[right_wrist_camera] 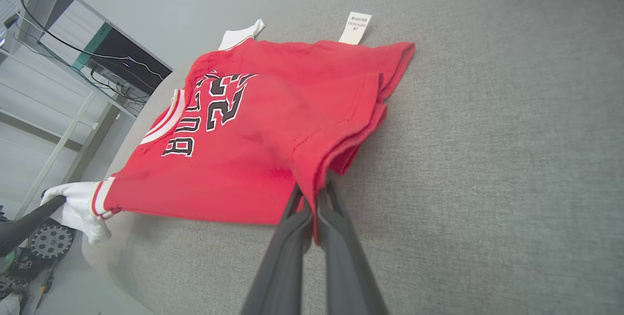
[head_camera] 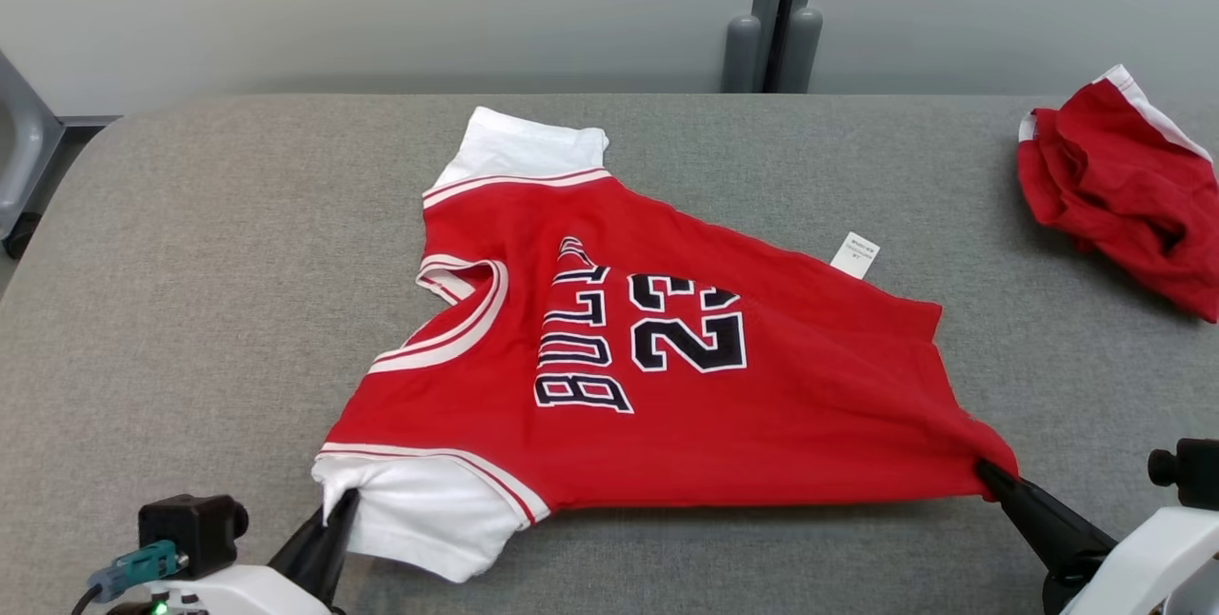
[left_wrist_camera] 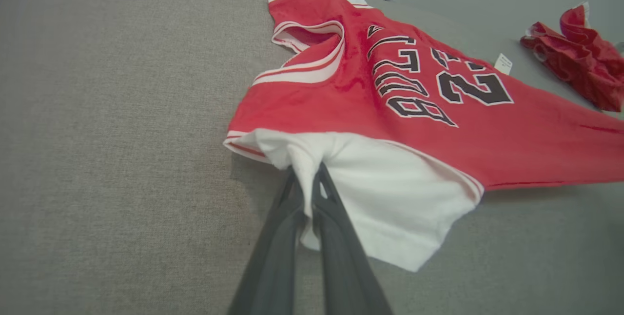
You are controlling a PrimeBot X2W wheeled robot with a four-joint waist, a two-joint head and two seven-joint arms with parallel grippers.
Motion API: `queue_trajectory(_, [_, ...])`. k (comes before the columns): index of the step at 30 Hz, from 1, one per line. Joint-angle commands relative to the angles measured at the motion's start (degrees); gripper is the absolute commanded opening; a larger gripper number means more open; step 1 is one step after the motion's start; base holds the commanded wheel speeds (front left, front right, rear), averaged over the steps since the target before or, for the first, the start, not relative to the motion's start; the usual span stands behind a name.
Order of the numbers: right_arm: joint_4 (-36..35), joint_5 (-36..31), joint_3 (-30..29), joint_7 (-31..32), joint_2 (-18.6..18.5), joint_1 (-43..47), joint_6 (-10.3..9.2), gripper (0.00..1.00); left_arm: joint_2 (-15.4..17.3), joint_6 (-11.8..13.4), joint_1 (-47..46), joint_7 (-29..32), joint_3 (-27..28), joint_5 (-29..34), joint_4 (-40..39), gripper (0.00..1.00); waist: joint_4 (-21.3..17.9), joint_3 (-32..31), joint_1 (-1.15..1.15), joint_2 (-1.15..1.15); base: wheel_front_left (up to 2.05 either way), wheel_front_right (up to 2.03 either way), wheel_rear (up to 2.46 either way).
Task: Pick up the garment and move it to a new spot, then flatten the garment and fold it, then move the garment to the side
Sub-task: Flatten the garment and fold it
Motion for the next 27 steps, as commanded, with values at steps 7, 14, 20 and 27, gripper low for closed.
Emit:
queue_trajectory(7, [-5.3, -1.6, -2.1, 0.8, 1.1, 1.6, 0.02, 0.0, 0.3, 0.2, 0.2, 1.3, -0.7, -0.4, -4.7, 0.0, -0.9, 1.0, 0.0, 0.0, 0.0, 0.0, 0.0])
queue_trajectory(14, [-5.6, -3.2, -3.2, -1.3, 3.0, -2.5, 0.02, 0.0, 2.1, -1.0, -4.9, 1.3, -1.2, 1.5, -6.5, 0.0, -1.2, 2.2, 0.0, 0.0, 0.0, 0.0, 0.0])
queue_trajectory(20, [-3.7, -5.0, -0.5, -0.7, 2.8, -9.6, 0.03, 0.0, 4.1, -2.8, -13.0, 2.8, -1.5, 1.9, -3.8, 0.0, -1.8, 5.1, 0.0, 0.0, 0.0, 0.0, 0.0])
queue_trajectory(27, [1.5, -2.0, 7.4, 1.1, 2.4, -28.7, 0.03, 0.0, 7.6, -5.9, -30.0, 4.7, -0.9, 1.8, 4.8, 0.0, -4.3, 12.6, 0.0, 0.0, 0.0, 0.0, 0.0])
